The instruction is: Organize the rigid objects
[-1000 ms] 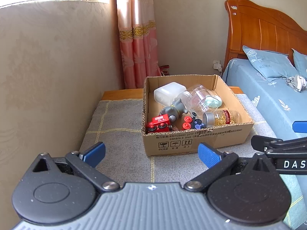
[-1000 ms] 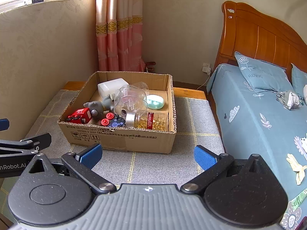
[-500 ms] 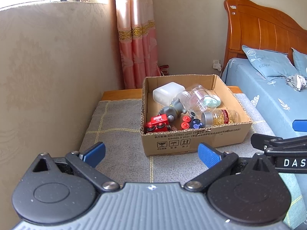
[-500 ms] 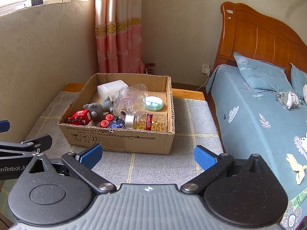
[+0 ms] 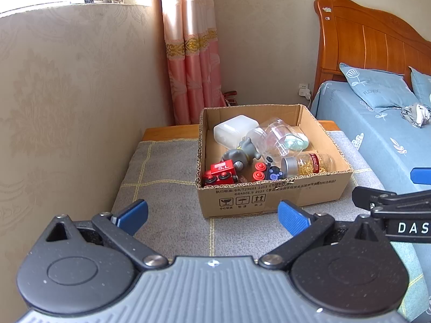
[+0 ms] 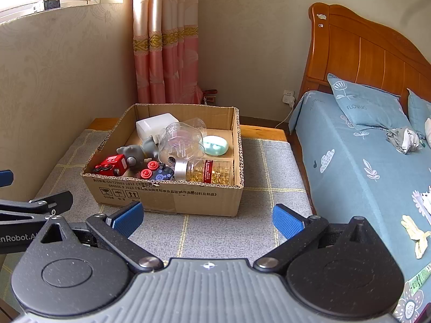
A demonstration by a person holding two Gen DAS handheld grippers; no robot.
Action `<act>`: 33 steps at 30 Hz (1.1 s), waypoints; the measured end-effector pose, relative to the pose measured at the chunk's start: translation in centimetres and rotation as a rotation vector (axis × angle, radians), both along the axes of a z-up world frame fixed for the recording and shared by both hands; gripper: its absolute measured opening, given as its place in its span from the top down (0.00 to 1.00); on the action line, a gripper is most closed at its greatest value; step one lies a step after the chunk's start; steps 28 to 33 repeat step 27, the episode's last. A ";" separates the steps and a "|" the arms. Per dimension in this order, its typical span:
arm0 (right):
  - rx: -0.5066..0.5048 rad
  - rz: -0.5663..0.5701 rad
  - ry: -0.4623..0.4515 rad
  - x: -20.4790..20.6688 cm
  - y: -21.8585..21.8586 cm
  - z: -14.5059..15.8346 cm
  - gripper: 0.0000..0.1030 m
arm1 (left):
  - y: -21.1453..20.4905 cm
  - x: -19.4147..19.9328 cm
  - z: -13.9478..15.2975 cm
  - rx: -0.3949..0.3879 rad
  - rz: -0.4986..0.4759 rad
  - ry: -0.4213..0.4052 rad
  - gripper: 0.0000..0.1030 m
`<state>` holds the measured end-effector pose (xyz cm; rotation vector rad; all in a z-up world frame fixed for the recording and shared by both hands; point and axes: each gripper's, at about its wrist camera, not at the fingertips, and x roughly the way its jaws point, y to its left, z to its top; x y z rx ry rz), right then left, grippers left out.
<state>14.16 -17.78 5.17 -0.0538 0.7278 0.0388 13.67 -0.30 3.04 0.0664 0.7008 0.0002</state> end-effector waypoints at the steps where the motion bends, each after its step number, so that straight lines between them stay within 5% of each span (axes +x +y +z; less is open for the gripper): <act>1: 0.000 -0.001 0.001 0.0 0.0 0.0 0.00 | 0.0 0.0 0.0 0.000 0.000 0.000 0.01; 33: 0.003 -0.003 -0.015 -1.8 -0.4 0.9 0.00 | -0.4 -1.7 0.8 -0.003 0.004 -0.011 0.01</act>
